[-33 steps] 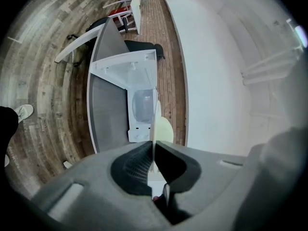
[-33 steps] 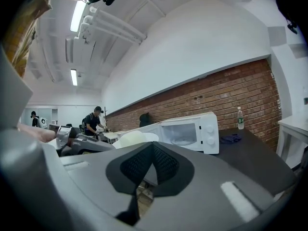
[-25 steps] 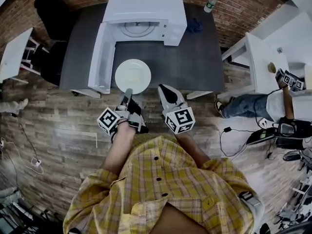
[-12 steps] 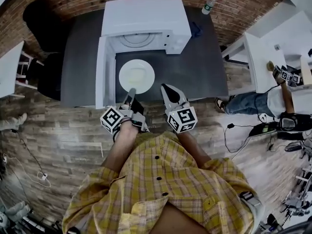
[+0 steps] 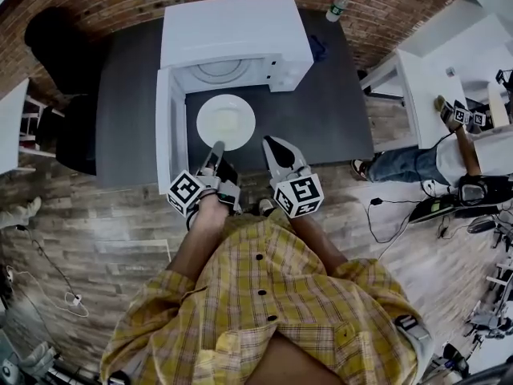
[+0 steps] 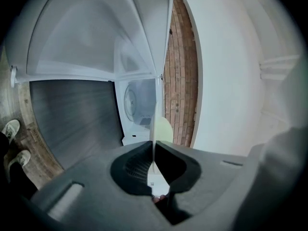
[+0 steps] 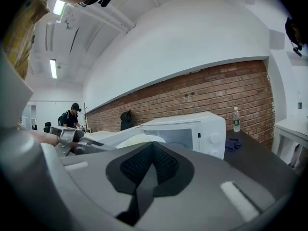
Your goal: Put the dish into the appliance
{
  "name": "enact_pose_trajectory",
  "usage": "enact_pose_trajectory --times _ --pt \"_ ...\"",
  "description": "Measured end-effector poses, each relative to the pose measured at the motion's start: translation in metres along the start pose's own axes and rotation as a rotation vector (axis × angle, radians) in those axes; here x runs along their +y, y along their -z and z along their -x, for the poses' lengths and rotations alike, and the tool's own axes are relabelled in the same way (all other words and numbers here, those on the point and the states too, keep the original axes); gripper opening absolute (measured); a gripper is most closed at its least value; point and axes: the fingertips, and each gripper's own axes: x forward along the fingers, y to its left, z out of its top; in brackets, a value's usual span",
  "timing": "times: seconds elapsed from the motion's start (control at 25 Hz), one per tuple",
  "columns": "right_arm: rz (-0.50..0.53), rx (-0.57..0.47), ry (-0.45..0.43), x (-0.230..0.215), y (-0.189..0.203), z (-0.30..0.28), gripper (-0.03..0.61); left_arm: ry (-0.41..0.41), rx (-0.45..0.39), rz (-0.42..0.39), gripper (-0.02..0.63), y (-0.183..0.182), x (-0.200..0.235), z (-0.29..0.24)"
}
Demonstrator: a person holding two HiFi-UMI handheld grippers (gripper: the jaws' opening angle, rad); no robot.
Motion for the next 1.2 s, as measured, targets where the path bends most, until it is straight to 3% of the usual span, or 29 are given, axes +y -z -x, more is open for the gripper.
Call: enact_pose_trajectory --times 0.68,1.2 --pt "-0.003 0.005 -0.068 -0.040 -0.005 -0.023 0.003 -0.028 -0.093 0.014 0.013 -0.010 0.012 -0.045" --pt "-0.023 0.006 -0.070 -0.075 -0.004 -0.038 0.003 -0.077 -0.143 0.004 0.012 -0.023 0.042 -0.085"
